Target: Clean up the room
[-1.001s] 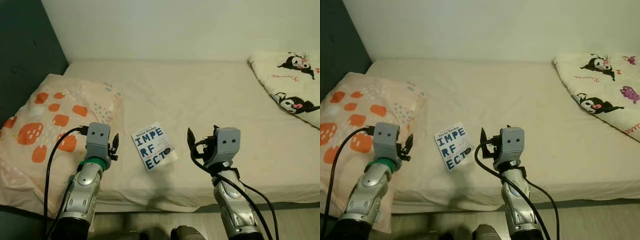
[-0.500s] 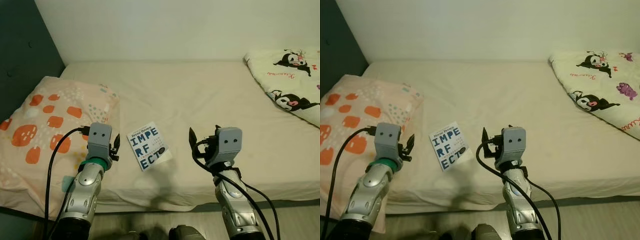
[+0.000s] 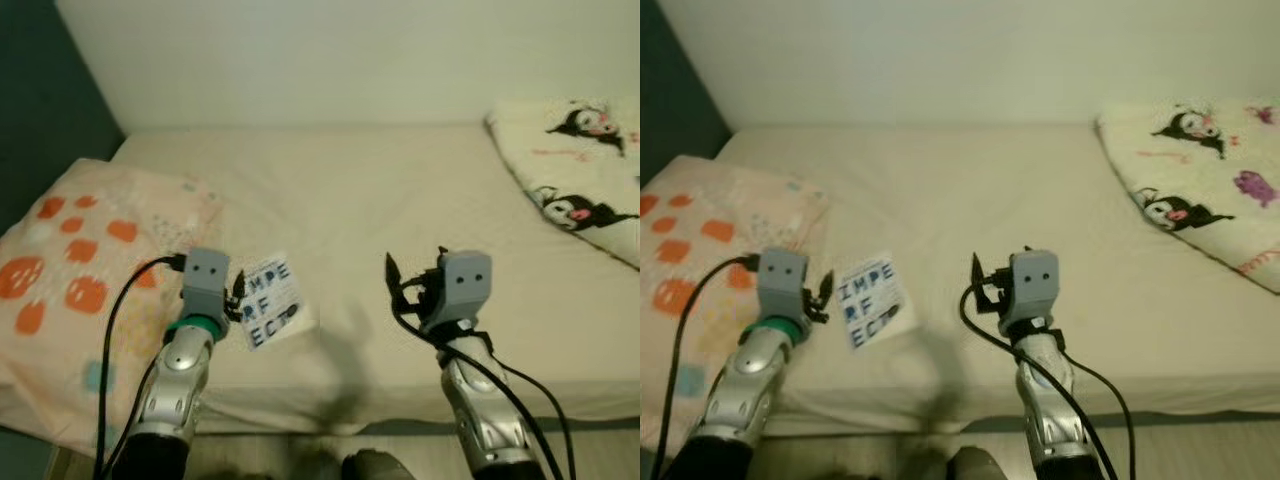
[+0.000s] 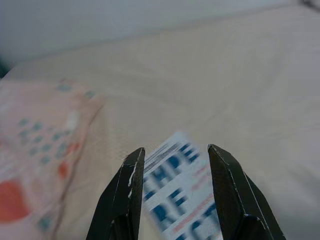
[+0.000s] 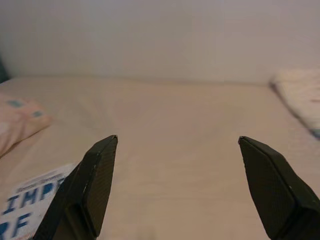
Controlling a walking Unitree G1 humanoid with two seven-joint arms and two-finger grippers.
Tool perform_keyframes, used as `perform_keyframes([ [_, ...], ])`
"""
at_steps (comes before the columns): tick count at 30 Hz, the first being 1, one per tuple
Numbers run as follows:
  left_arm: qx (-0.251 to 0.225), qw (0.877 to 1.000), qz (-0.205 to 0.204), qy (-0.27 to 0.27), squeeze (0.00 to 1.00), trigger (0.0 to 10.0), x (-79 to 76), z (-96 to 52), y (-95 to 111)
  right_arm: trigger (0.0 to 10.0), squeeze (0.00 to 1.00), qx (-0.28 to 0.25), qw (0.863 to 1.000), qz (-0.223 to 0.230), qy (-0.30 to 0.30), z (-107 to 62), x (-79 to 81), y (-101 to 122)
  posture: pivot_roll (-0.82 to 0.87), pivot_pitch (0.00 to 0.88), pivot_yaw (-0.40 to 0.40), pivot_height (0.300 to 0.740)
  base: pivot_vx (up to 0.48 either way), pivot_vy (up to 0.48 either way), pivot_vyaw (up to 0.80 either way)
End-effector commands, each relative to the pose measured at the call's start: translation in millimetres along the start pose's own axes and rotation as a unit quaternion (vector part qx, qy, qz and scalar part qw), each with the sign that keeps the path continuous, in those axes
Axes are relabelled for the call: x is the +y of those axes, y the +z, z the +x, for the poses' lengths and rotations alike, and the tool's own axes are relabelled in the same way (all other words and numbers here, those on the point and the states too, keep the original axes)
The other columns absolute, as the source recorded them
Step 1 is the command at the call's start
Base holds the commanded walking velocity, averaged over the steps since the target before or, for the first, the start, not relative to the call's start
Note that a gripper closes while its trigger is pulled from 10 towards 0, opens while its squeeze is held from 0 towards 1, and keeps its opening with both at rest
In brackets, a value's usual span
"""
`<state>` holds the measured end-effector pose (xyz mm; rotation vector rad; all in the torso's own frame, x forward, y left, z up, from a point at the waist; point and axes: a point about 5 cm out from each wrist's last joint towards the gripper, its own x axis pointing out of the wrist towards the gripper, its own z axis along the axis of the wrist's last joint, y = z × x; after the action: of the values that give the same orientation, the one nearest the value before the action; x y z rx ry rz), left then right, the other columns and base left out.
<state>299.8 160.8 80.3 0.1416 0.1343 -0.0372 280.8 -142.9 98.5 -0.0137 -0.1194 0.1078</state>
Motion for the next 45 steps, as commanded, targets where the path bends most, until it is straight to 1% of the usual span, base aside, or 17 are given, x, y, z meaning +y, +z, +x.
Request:
perform_keyframes([
  [1,0.015,1.000,0.002,0.008,0.00,10.0,5.8,-2.7,-7.9,10.0,0.00,0.009,1.000,0.008,0.005,-2.9,5.5,-4.7,-0.17,0.017,0.057,0.731,0.000,0.000,0.00],
  [8,0.017,1.000,0.002,0.009,0.00,10.0,5.0,-2.8,-10.0,10.0,0.00,0.010,1.000,0.006,0.009,-3.5,4.7,-4.7,-0.17,0.017,0.055,0.731,0.000,0.000,0.00],
  [12,0.016,1.000,-0.001,0.009,0.00,10.0,4.3,-3.0,-10.3,10.0,0.00,0.013,1.000,-0.003,0.005,-3.7,4.5,-5.0,-0.17,0.018,0.053,0.731,0.000,0.000,0.00],
  [18,0.017,1.000,-0.001,0.009,0.00,10.0,4.0,-3.1,-10.6,10.0,0.00,0.013,1.000,-0.003,0.002,-3.7,4.2,-5.2,-0.17,0.021,0.054,0.716,0.000,0.000,0.00],
  [24,0.018,1.000,0.000,0.012,0.00,10.0,4.9,-2.2,-10.5,10.0,0.00,0.012,1.000,-0.001,0.003,-3.0,4.7,-5.5,-0.17,0.019,0.056,0.691,0.000,0.000,0.00],
  [26,0.018,1.000,0.000,0.012,0.00,10.0,5.1,-1.7,-10.5,10.0,0.00,0.012,1.000,0.000,0.003,-2.5,4.9,-5.4,-0.17,0.020,0.056,0.676,0.000,0.000,0.00],
  [27,0.018,1.000,0.000,0.012,0.00,10.0,5.1,-1.7,-10.5,10.0,0.00,0.012,1.000,0.000,0.003,-2.5,4.9,-5.4,-0.17,0.020,0.056,0.676,0.000,0.000,0.00],
  [29,0.019,1.000,0.001,0.012,0.00,10.0,5.1,-1.1,-10.4,10.0,0.00,0.012,1.000,-0.001,0.002,-2.6,4.5,-5.2,-0.17,0.018,0.056,0.661,0.000,0.000,0.00],
  [36,0.019,1.000,0.002,0.012,0.00,10.0,5.0,-0.5,-10.1,10.0,0.00,0.011,1.000,0.000,0.001,-2.5,4.2,-4.9,-0.17,0.019,0.057,0.636,0.000,0.000,0.00],
  [45,0.020,1.000,0.003,0.012,0.00,10.0,5.4,-1.1,-10.7,10.0,0.00,0.011,1.000,0.004,0.001,-3.4,4.8,-5.1,-0.17,0.021,0.058,0.636,0.000,0.000,0.00],
])
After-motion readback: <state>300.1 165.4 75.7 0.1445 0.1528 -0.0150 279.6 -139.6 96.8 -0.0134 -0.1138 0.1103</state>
